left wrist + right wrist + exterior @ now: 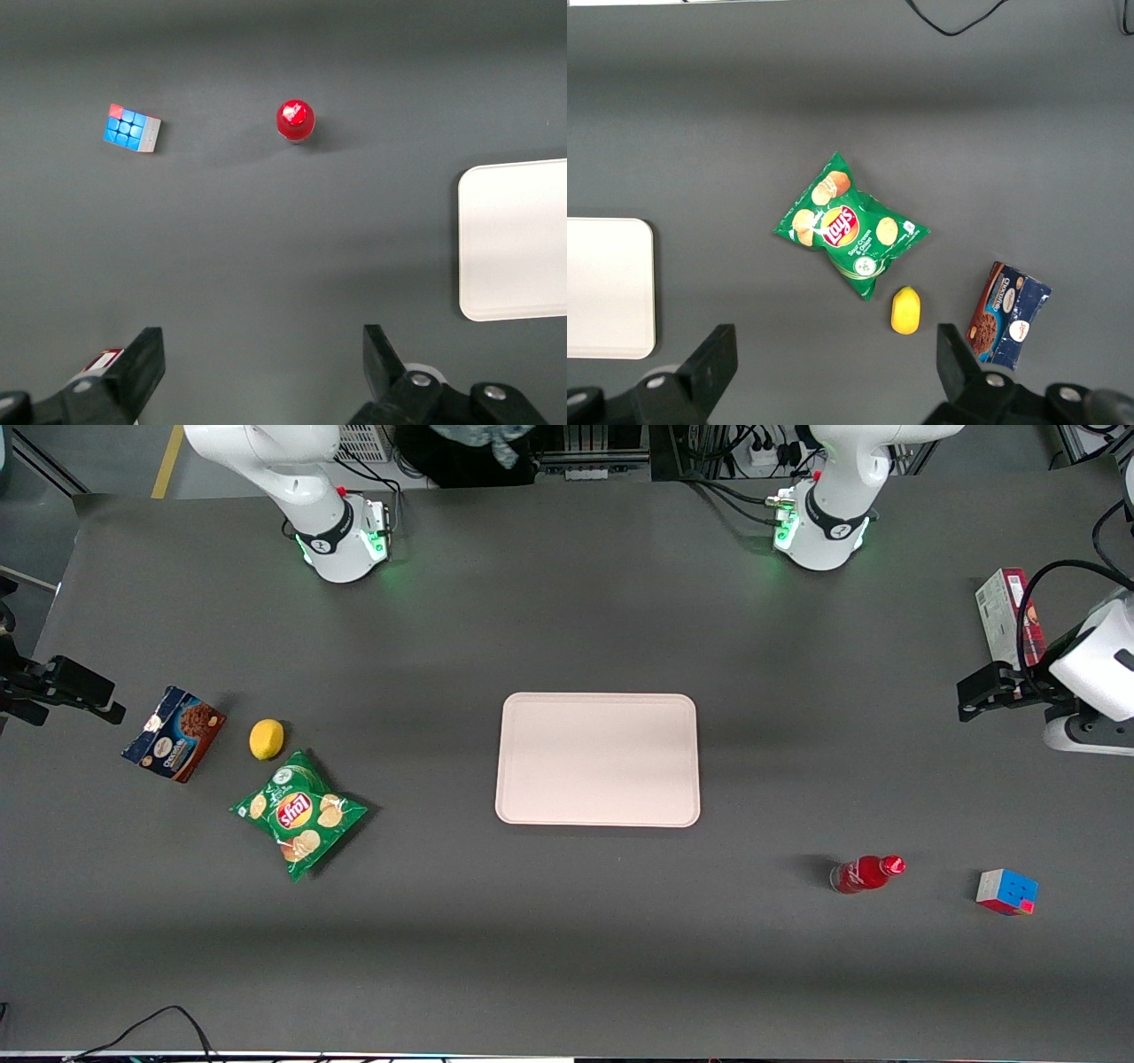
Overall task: Place red cookie box on tray
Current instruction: 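Move the left gripper over the upright red tartan shortbread box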
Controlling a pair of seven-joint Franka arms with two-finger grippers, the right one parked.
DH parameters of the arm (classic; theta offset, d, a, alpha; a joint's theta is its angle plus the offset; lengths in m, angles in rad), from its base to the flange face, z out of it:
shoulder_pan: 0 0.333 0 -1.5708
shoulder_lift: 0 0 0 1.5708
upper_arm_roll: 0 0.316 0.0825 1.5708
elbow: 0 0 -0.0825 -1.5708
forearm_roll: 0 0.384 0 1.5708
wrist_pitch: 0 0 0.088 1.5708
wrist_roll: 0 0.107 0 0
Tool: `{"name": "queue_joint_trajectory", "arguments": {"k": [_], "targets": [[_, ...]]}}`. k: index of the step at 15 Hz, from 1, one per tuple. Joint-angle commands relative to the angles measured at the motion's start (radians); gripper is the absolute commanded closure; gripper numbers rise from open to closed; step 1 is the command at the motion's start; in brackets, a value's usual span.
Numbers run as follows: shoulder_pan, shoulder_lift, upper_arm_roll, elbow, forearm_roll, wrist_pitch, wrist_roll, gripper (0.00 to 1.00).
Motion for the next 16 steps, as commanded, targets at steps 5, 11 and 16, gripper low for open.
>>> {"name": "queue_joint_trajectory", "arguments": {"k": [5, 11, 16], "targets": [[0.004, -0.033, 0.003, -0.032, 0.005, 0.001, 0.013, 0.0], [0.017, -0.064, 0.031, -0.074, 0.005, -0.025, 0.065, 0.0], [0.025, -0.119, 0.184, -0.196, 0.003, -0.01, 0.289, 0.0]]}}
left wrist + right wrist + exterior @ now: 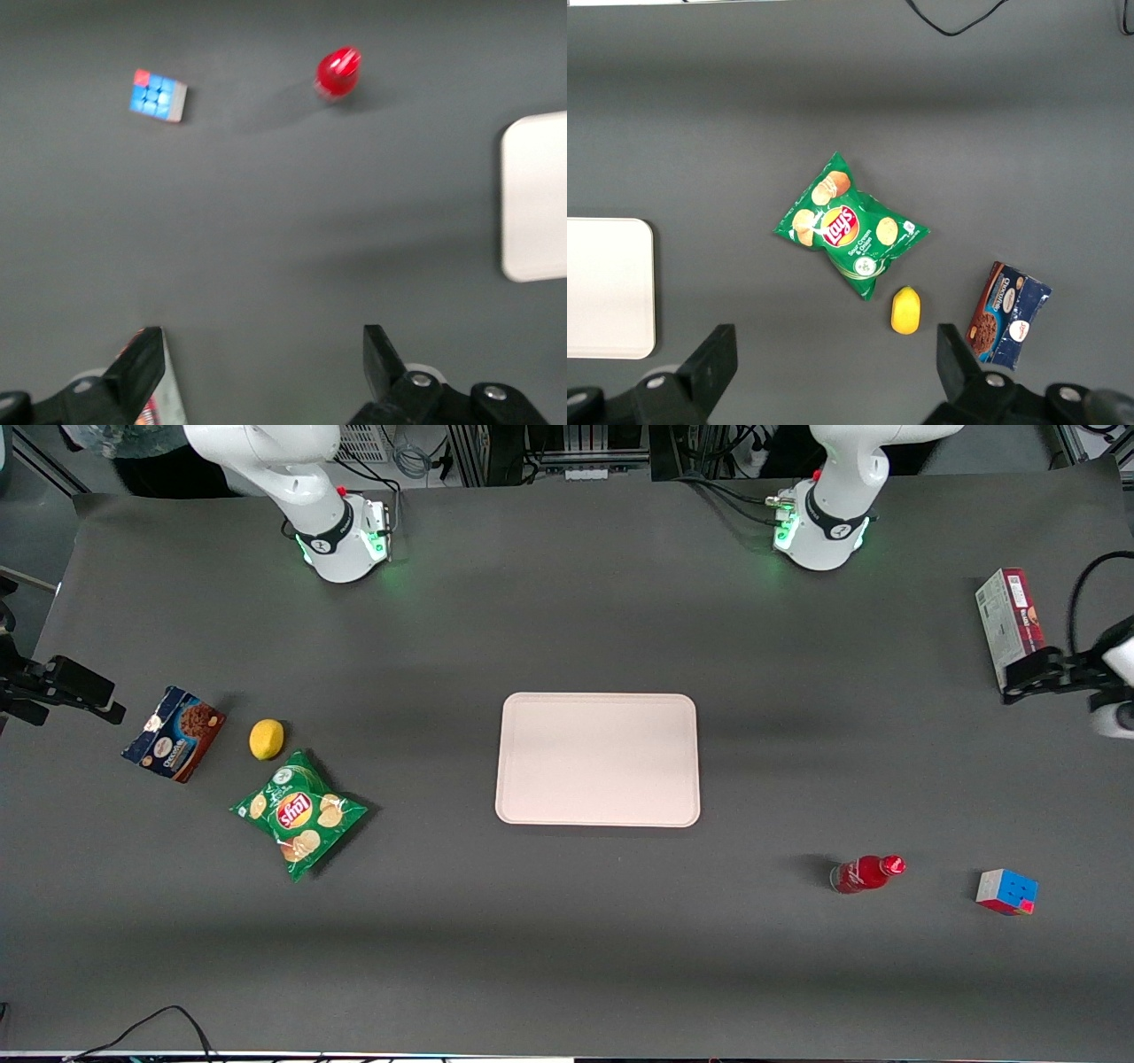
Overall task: Place red cookie box on tray
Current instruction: 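Move the left gripper over the upright red tartan shortbread box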
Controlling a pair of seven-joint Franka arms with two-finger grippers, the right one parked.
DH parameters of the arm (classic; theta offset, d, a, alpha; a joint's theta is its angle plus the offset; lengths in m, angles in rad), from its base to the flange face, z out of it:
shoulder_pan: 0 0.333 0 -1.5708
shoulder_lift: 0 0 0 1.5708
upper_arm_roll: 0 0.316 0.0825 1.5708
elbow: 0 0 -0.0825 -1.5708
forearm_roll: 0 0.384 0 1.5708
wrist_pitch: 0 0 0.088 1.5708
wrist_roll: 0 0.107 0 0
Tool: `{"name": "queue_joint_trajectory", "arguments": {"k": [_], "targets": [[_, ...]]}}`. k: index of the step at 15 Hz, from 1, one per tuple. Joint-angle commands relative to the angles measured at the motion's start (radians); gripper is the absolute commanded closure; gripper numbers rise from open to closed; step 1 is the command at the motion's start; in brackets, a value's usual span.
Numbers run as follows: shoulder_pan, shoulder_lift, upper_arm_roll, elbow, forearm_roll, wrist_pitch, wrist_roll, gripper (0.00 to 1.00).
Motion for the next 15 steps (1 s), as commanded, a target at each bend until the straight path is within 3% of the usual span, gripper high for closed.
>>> {"name": "queue_joint_trajectory", "arguments": {"k": [1, 5, 9, 12, 15], "targets": [[0.005, -0.106, 0.125, -0.191, 0.003, 0.037, 0.135, 0.0], [0.046, -0.14, 0.273, -0.36, 0.003, 0.179, 0.367, 0.0], [0.071, -0.154, 0.354, -0.49, 0.022, 0.265, 0.465, 0.0], [0.107, -0.194, 0.363, -0.624, 0.091, 0.414, 0.498, 0.0], [0.12, -0.186, 0.435, -0.724, 0.117, 0.541, 0.498, 0.0]]}}
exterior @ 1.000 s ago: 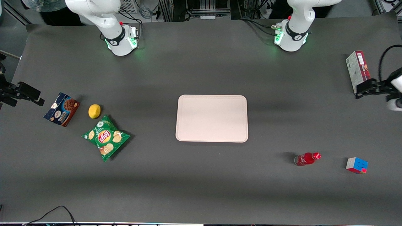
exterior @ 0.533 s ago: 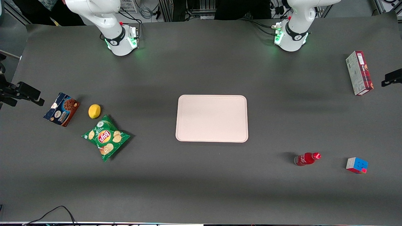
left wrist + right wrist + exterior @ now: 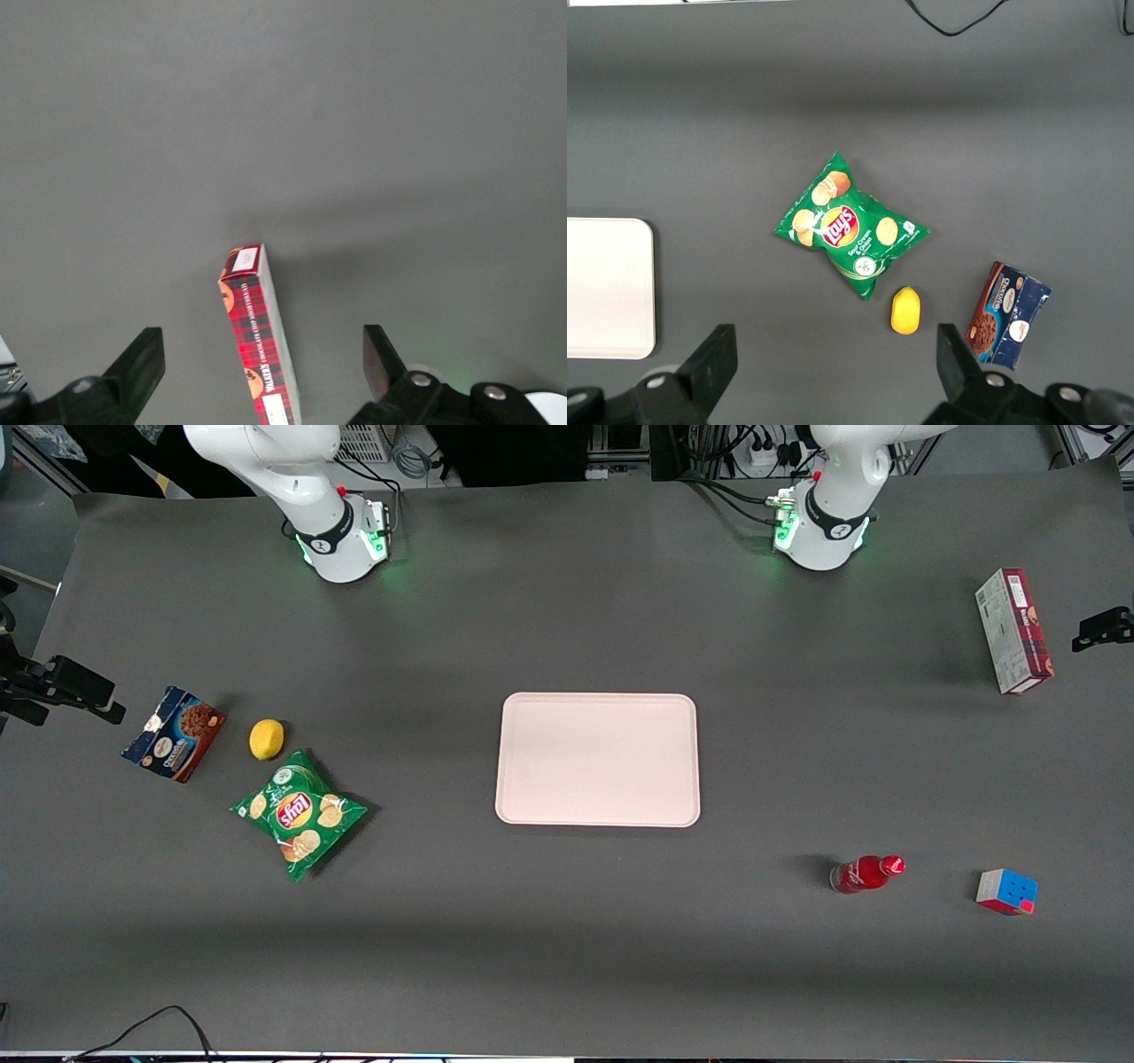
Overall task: Place red cookie box on tray
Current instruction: 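Lower the open left gripper around the box and close it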
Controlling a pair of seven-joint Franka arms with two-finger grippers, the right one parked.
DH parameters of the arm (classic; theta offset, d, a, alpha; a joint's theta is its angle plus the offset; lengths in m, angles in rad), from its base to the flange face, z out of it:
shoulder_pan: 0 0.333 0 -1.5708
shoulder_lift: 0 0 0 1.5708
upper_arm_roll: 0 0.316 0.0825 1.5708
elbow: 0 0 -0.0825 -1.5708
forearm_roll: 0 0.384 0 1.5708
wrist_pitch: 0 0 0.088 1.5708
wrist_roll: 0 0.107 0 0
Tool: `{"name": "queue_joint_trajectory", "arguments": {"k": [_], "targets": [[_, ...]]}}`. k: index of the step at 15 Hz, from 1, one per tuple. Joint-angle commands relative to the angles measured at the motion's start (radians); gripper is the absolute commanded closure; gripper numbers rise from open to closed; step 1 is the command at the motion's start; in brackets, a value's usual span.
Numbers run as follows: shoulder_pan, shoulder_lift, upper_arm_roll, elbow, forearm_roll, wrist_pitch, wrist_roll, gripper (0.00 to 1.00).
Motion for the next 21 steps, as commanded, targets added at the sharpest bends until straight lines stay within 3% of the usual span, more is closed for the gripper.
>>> {"name": "queue_joint_trajectory", "arguments": {"k": [1, 4, 11, 16, 21], "targets": [[0.014, -0.052, 0.055, -0.169, 0.036, 0.169, 0.021, 0.0], [0.035, -0.053, 0.081, -0.216, 0.068, 0.209, 0.023, 0.0], [0.091, -0.021, 0.082, -0.334, 0.068, 0.363, 0.055, 0.0], [0.092, 0.054, 0.177, -0.368, 0.062, 0.49, 0.129, 0.0], [0.094, 0.091, 0.228, -0.377, 0.05, 0.485, 0.129, 0.0]]}}
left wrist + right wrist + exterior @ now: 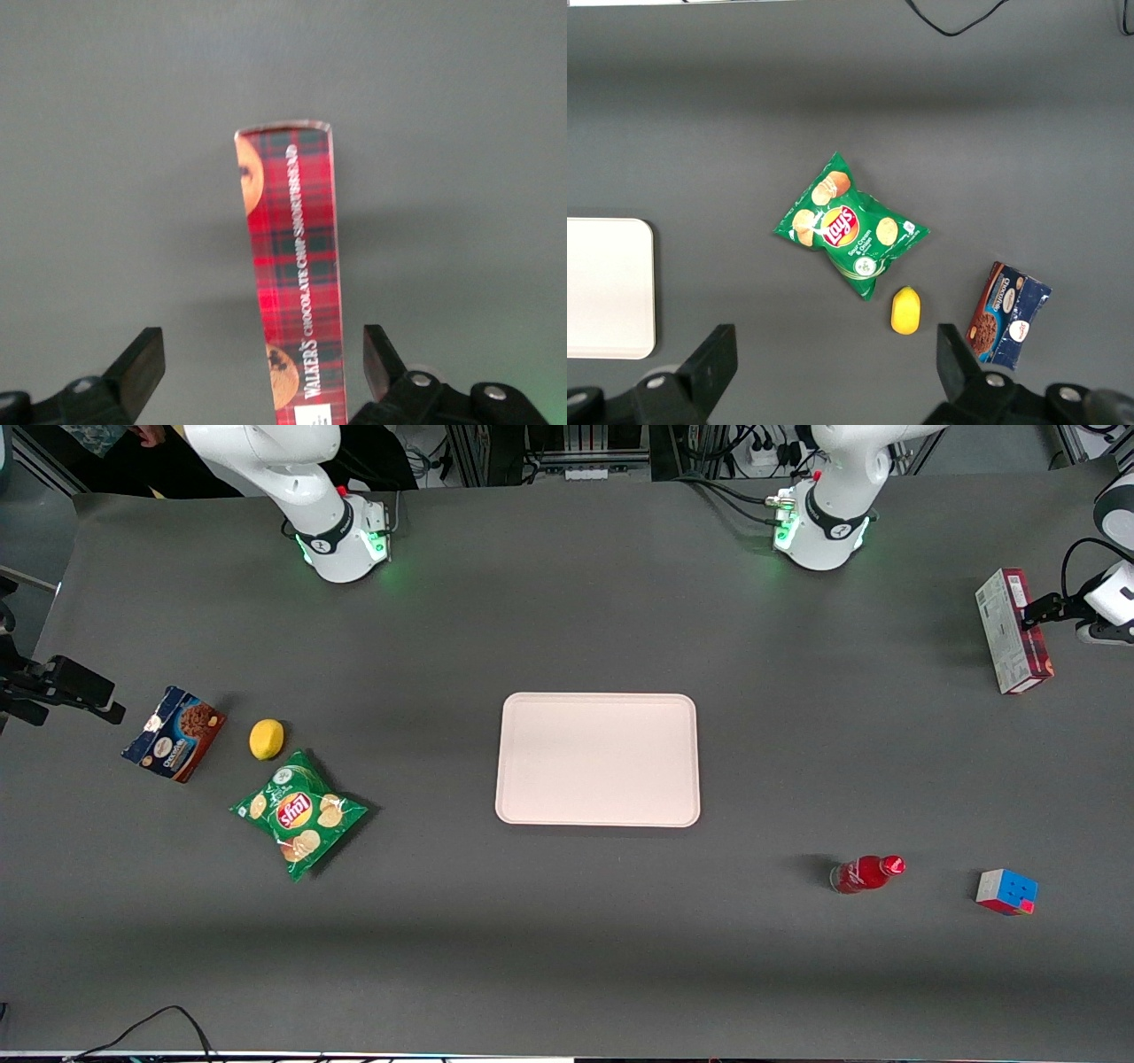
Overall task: Place red cookie box on tray
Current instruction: 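Lower the open left gripper around the box and close it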
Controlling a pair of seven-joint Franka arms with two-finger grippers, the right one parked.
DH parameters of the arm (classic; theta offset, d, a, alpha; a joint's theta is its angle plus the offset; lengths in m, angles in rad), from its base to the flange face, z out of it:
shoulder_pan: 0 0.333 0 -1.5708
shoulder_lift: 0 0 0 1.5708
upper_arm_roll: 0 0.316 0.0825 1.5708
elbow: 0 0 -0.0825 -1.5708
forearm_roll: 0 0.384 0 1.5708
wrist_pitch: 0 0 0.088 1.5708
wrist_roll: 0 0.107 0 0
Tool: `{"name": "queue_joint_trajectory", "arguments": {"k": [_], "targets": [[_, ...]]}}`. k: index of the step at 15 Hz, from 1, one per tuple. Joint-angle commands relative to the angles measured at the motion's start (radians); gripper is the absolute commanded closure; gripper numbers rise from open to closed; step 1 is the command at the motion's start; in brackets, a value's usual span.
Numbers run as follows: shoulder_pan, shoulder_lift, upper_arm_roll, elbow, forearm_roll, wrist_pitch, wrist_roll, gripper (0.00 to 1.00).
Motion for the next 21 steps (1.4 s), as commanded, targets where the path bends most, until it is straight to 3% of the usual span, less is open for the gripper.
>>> {"name": "queue_joint_trajectory", "arguments": {"k": [1, 5, 19, 21], "targets": [[0.003, 0.03, 0.029, -0.01, -0.023, 0.014, 0.018, 0.0], [-0.005, 0.046, 0.027, -0.01, -0.115, -0.026, 0.01, 0.0], [-0.023, 0.101, 0.026, -0.056, -0.118, 0.086, -0.047, 0.0], [-0.028, 0.101, 0.027, -0.056, -0.118, 0.081, -0.054, 0.11]]}}
